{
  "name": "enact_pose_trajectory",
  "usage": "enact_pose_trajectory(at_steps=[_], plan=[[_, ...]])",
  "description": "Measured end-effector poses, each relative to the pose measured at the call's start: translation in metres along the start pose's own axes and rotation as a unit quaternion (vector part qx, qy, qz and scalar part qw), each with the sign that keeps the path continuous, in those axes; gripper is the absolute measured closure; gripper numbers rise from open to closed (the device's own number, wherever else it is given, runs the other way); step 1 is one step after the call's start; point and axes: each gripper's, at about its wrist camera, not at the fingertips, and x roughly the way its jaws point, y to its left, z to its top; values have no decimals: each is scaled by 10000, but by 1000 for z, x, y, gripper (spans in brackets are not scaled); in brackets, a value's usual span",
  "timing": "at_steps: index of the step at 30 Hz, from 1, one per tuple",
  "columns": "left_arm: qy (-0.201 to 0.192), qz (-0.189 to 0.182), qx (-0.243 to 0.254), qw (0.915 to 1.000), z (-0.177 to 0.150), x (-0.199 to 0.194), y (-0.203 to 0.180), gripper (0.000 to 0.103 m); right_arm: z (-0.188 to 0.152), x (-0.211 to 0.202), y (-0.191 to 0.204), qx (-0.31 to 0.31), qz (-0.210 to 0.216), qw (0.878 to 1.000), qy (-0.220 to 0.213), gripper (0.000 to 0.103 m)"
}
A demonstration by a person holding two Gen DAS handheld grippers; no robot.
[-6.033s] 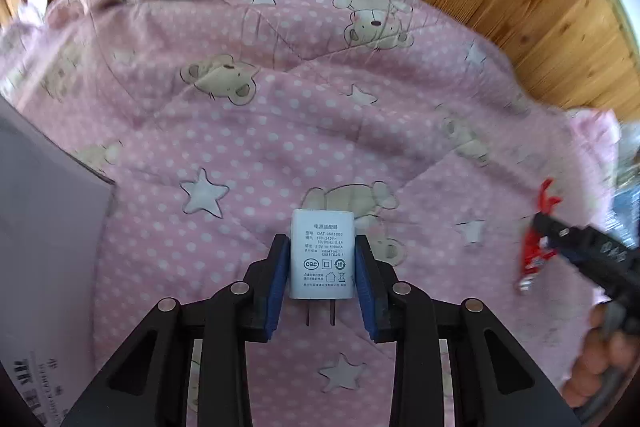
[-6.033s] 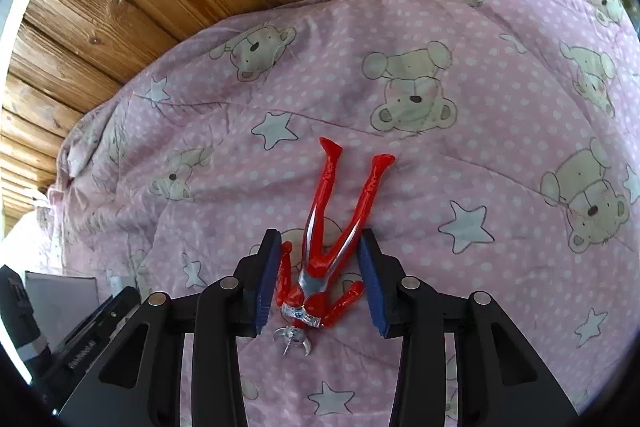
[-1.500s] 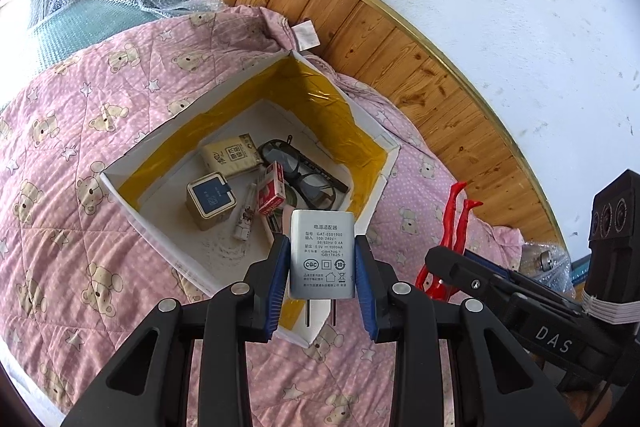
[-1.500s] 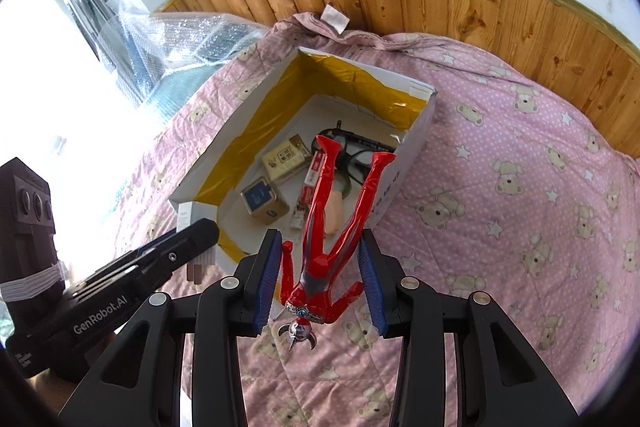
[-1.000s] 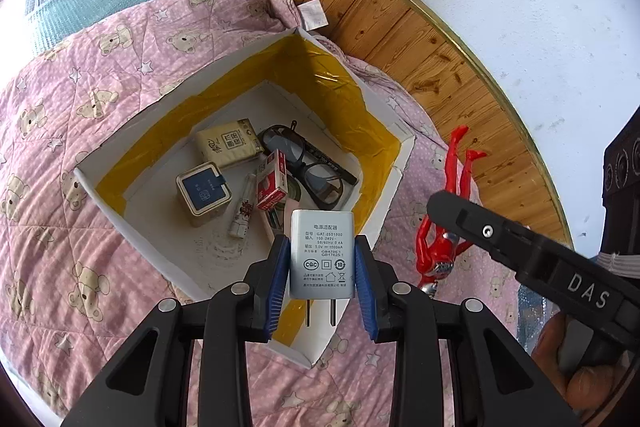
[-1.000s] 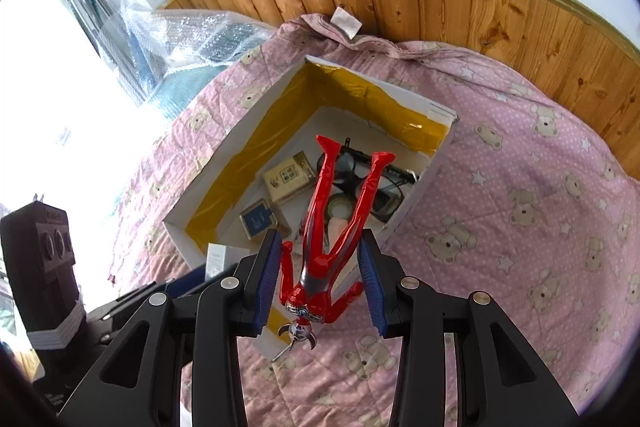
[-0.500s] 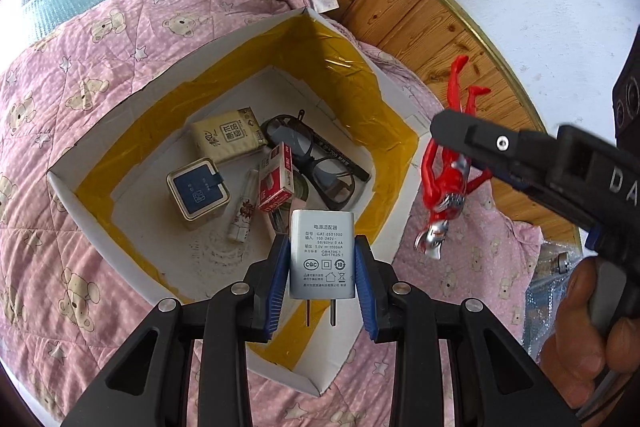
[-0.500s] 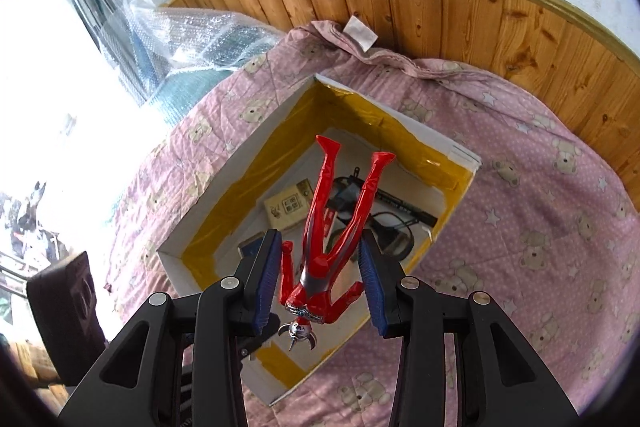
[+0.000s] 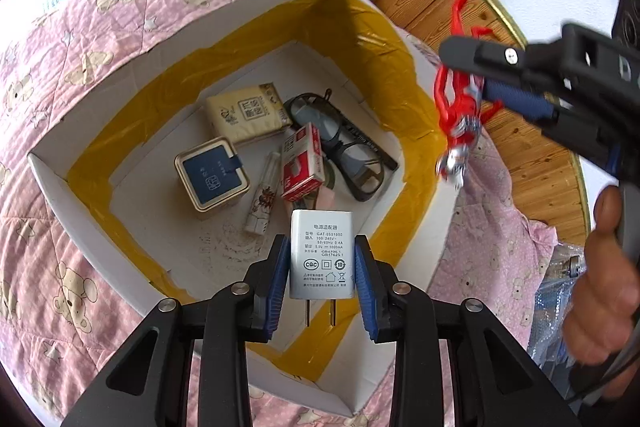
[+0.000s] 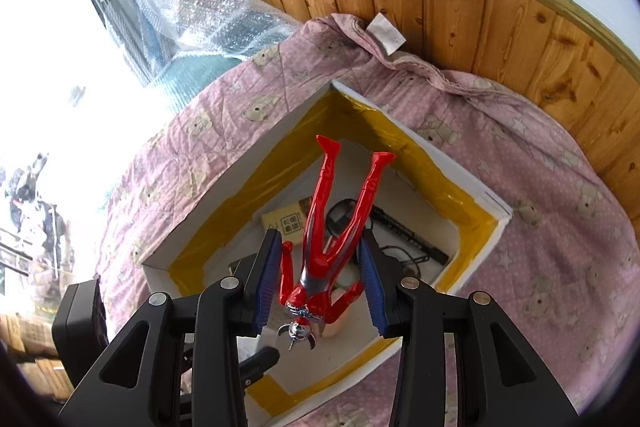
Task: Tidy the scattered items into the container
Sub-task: 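Lift and carry the charger and red toy figure over the white box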
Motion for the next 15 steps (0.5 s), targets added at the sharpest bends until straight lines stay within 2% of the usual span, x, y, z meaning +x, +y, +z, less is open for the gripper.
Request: enact_pose_trajectory(at_steps=[6,15], plan=[[16,3,-29,10000,4,5,3,70,20,21,6,-364,-110,9993,31,62],[101,10,-39,9999,9,15,4,70,43,47,9,-590,-214,9980,-70,61]])
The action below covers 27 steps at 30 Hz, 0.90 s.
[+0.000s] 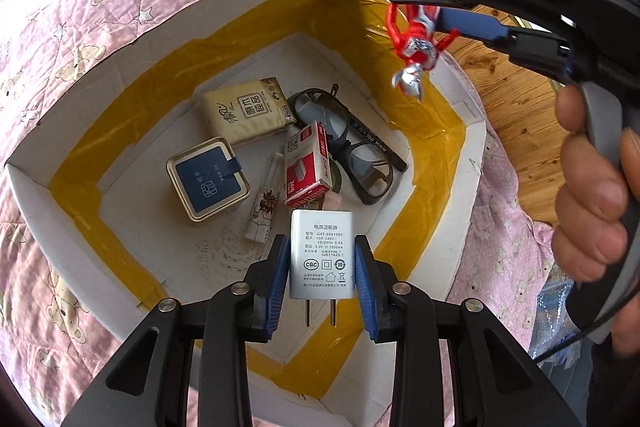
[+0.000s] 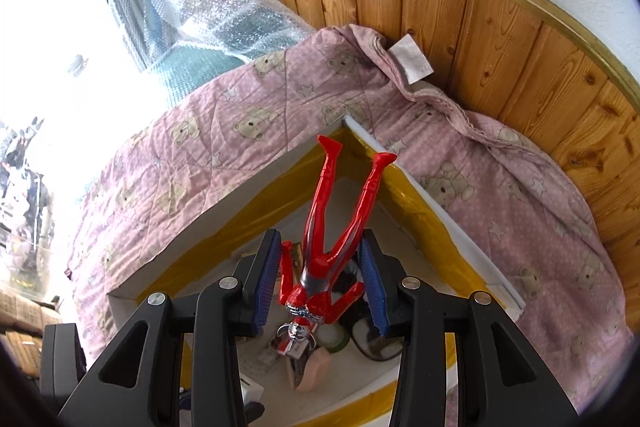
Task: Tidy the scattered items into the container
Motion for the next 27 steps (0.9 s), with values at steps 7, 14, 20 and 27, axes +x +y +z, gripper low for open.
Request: enact_pose_trajectory(at_steps=[7,14,20,27], plan=[[0,119,-114,9999,4,4,3,70,7,15,2,-52,140,9998,100,52],[25,135,-205,9997,8,7,3,59,-9,11,-5,186,211,9994,178,48],[-59,181,-201,9996,9,-4,2,56,-39,-8,-10,310,227,9990,242,48],[-336,279,-220,9988,6,-34,8,56,-83,-37,4,305,45,9989,367,48]])
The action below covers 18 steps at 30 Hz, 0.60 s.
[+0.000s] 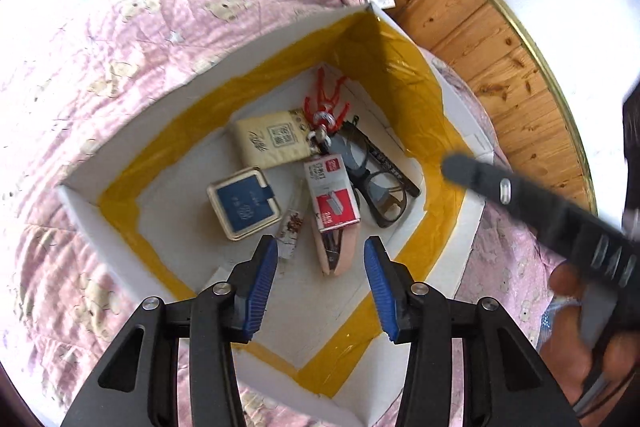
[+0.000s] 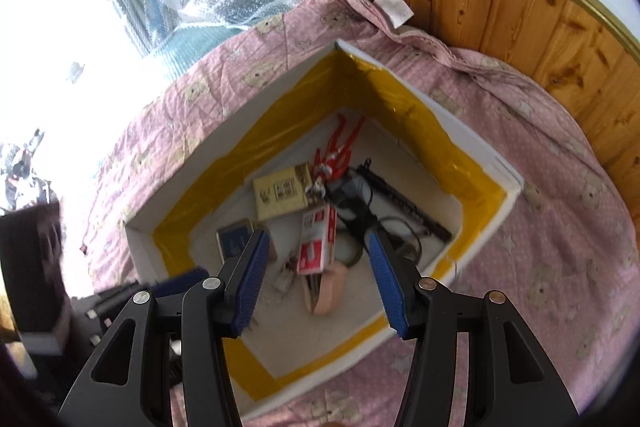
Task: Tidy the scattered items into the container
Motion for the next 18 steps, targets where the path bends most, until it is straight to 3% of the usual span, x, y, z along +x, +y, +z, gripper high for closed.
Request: enact_pose_trajectory(at_steps=[7,18], plan=[[-131,-4,-1,9999,-9,-25,4,56,-34,-20,14,150,-199,9997,84,48],[-255,-183,307,9990,-31,-54,-20,56,-66,-49,22,261,-365,9989,121,48]])
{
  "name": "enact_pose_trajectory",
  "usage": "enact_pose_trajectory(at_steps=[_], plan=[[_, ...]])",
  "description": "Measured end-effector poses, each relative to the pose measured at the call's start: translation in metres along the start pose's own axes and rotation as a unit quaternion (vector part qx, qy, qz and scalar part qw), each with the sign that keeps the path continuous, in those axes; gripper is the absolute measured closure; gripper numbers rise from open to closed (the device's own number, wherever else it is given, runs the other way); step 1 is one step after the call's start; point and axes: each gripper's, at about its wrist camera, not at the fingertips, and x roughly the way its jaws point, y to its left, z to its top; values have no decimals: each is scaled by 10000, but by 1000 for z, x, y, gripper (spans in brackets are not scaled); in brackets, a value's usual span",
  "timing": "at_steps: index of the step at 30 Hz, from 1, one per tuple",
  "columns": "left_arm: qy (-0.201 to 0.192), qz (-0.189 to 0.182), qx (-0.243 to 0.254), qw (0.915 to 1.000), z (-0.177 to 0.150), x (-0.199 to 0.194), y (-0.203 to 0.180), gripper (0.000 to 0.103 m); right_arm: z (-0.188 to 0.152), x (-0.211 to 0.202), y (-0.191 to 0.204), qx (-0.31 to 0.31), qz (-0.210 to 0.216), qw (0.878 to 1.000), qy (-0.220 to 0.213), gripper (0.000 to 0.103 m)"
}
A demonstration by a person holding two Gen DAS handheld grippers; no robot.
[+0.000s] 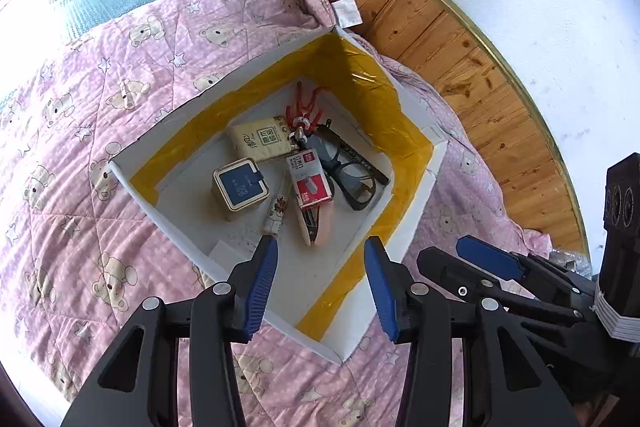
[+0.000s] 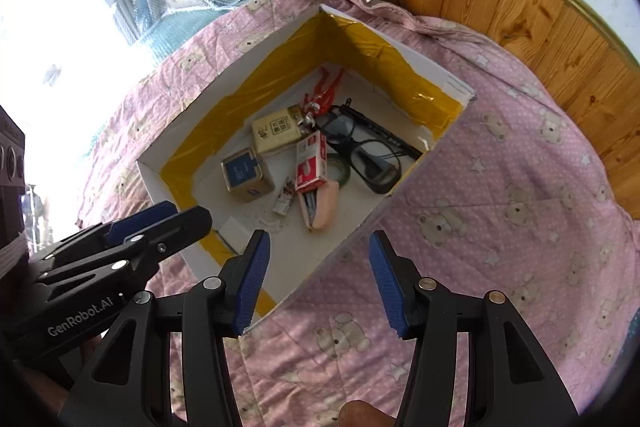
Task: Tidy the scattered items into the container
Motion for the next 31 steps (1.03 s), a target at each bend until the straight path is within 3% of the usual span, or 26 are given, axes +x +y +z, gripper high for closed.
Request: enact_pose_trajectory(at_steps=[16,31], plan=[[-299,-85,195,9993,-20,-41,-11,56,-20,-43,22,-513,-194,9981,-276,48],[-368,-93,266,9989,-27,-49,-14,56,-21,-55,28,-691,-167,9966,-418,48]])
